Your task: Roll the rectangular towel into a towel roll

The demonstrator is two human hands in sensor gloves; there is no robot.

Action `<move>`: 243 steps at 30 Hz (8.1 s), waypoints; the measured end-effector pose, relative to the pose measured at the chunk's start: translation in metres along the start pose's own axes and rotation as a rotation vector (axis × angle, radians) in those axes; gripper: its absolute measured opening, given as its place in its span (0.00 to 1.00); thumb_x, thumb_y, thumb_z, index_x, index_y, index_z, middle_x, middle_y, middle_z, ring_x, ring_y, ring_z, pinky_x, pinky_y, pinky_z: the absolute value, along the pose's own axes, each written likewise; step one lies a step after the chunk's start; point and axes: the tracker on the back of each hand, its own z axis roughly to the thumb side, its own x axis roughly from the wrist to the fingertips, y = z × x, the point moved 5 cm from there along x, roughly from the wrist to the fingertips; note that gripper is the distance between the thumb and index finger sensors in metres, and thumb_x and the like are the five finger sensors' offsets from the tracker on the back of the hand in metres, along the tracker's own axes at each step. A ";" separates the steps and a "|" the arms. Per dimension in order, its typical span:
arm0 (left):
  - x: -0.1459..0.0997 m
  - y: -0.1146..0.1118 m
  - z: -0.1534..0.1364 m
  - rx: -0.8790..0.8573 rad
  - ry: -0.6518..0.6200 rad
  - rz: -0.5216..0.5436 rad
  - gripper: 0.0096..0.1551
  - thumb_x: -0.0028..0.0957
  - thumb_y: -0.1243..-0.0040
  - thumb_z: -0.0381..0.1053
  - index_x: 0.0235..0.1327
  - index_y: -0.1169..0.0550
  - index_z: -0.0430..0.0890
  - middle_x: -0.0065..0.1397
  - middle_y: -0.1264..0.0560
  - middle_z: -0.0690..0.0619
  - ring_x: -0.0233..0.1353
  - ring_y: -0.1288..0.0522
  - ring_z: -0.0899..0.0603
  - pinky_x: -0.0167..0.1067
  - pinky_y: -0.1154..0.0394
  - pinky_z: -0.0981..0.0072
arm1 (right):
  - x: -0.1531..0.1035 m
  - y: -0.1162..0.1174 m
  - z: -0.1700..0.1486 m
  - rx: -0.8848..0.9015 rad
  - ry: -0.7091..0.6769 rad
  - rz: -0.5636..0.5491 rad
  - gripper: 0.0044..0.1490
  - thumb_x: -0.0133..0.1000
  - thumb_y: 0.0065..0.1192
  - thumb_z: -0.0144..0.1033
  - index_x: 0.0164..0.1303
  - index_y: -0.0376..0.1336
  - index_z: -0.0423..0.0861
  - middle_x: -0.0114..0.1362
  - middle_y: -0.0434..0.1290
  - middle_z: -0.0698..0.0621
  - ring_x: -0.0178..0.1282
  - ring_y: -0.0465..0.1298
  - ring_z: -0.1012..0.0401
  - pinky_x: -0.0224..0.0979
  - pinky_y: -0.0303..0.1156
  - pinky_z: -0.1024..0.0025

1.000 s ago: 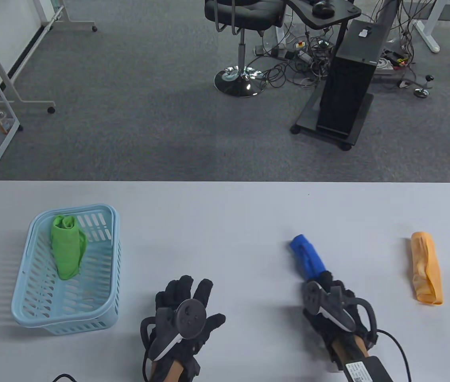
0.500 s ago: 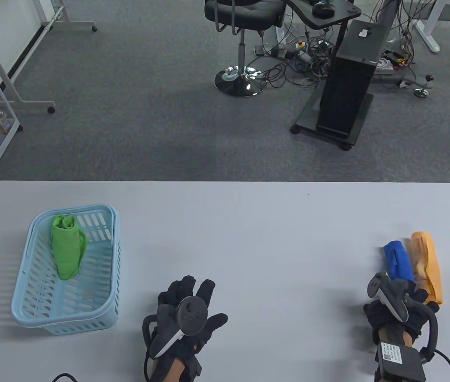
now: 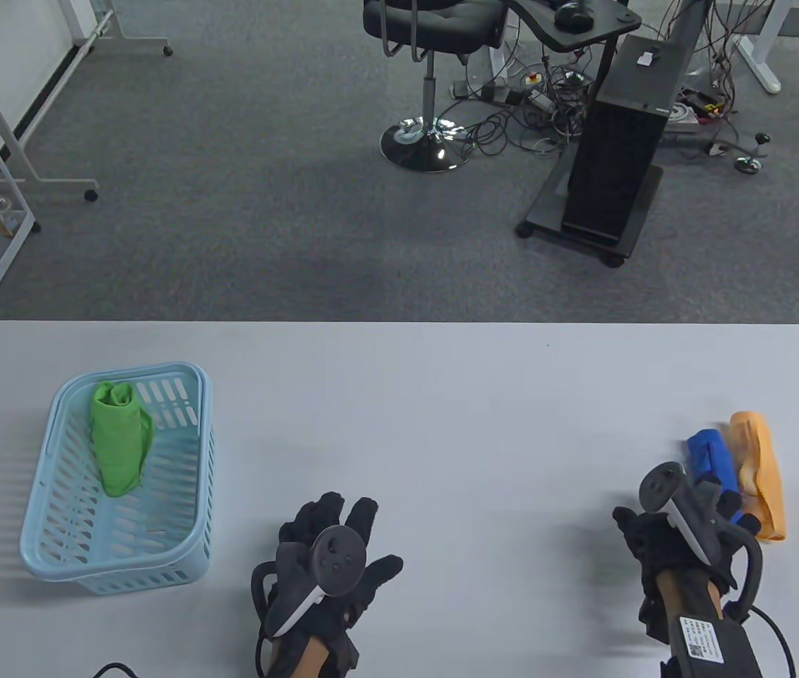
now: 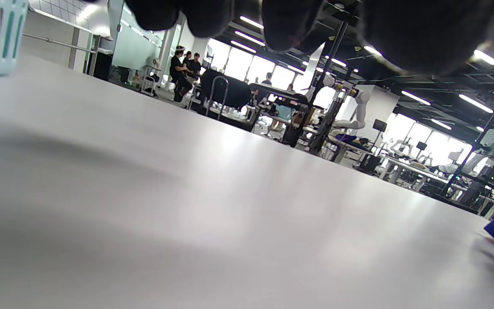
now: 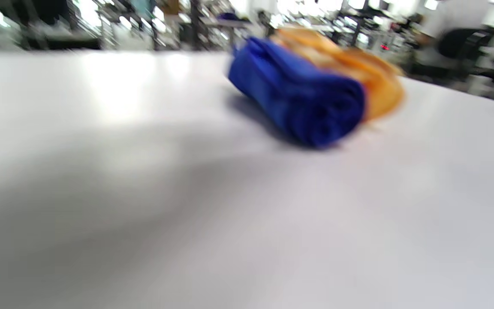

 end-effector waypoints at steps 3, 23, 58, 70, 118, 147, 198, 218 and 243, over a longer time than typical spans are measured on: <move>0.000 0.001 0.000 0.000 0.005 0.003 0.52 0.36 0.42 0.73 0.79 0.37 0.59 0.84 0.46 0.39 0.81 0.47 0.28 0.70 0.50 0.24 | -0.027 -0.016 0.027 0.049 -0.127 -0.082 0.64 0.33 0.44 0.71 0.78 0.35 0.55 0.78 0.27 0.41 0.79 0.31 0.39 0.71 0.27 0.30; -0.006 0.044 0.012 -0.001 0.070 0.190 0.41 0.41 0.42 0.67 0.70 0.23 0.53 0.75 0.26 0.41 0.73 0.27 0.30 0.66 0.35 0.28 | -0.106 -0.001 0.049 0.291 -0.440 -0.362 0.61 0.30 0.60 0.70 0.74 0.53 0.53 0.79 0.52 0.41 0.79 0.57 0.41 0.75 0.52 0.32; 0.100 0.160 -0.266 0.073 0.955 -0.164 0.49 0.40 0.37 0.66 0.75 0.46 0.75 0.80 0.33 0.33 0.66 0.20 0.32 0.52 0.23 0.42 | -0.080 0.043 0.054 0.161 -0.416 -0.079 0.60 0.36 0.57 0.65 0.76 0.48 0.49 0.79 0.49 0.41 0.79 0.56 0.43 0.76 0.51 0.33; 0.109 0.179 -0.228 0.298 0.913 -0.103 0.20 0.36 0.24 0.52 0.44 0.14 0.55 0.56 0.12 0.44 0.49 0.09 0.43 0.48 0.15 0.55 | -0.079 0.042 0.052 0.171 -0.405 -0.069 0.60 0.36 0.56 0.65 0.77 0.47 0.48 0.79 0.48 0.41 0.80 0.55 0.43 0.76 0.50 0.33; 0.004 -0.022 -0.004 -0.648 -0.017 -0.081 0.22 0.43 0.36 0.46 0.52 0.19 0.59 0.60 0.15 0.43 0.54 0.13 0.40 0.53 0.21 0.44 | -0.097 0.053 0.081 0.204 -0.536 0.046 0.55 0.38 0.55 0.62 0.76 0.52 0.49 0.79 0.48 0.42 0.80 0.54 0.44 0.76 0.49 0.34; -0.007 -0.007 -0.003 -0.756 -0.014 0.119 0.33 0.45 0.39 0.55 0.64 0.20 0.45 0.69 0.23 0.37 0.61 0.18 0.34 0.57 0.26 0.37 | -0.094 0.007 0.055 0.489 -0.446 -0.214 0.30 0.38 0.66 0.42 0.51 0.71 0.50 0.68 0.68 0.48 0.68 0.74 0.50 0.73 0.62 0.41; -0.012 0.018 -0.025 -0.100 0.093 0.171 0.34 0.44 0.35 0.53 0.69 0.24 0.58 0.76 0.26 0.46 0.60 0.17 0.36 0.56 0.24 0.40 | -0.081 -0.042 -0.063 0.687 -0.075 -0.444 0.33 0.40 0.62 0.42 0.58 0.70 0.50 0.70 0.66 0.46 0.69 0.73 0.49 0.73 0.62 0.41; -0.004 0.005 0.024 0.208 0.011 0.177 0.24 0.42 0.36 0.54 0.53 0.16 0.58 0.62 0.17 0.50 0.70 0.24 0.37 0.69 0.39 0.29 | -0.072 -0.039 -0.090 0.702 0.016 -0.435 0.30 0.40 0.61 0.50 0.44 0.75 0.45 0.64 0.73 0.48 0.63 0.78 0.51 0.71 0.65 0.42; -0.008 -0.023 0.058 0.141 -0.166 -0.053 0.25 0.43 0.40 0.59 0.48 0.12 0.52 0.65 0.17 0.47 0.70 0.24 0.35 0.66 0.35 0.31 | -0.128 0.014 0.103 0.326 -0.652 -0.035 0.45 0.38 0.63 0.56 0.66 0.66 0.49 0.75 0.63 0.47 0.76 0.66 0.47 0.76 0.55 0.36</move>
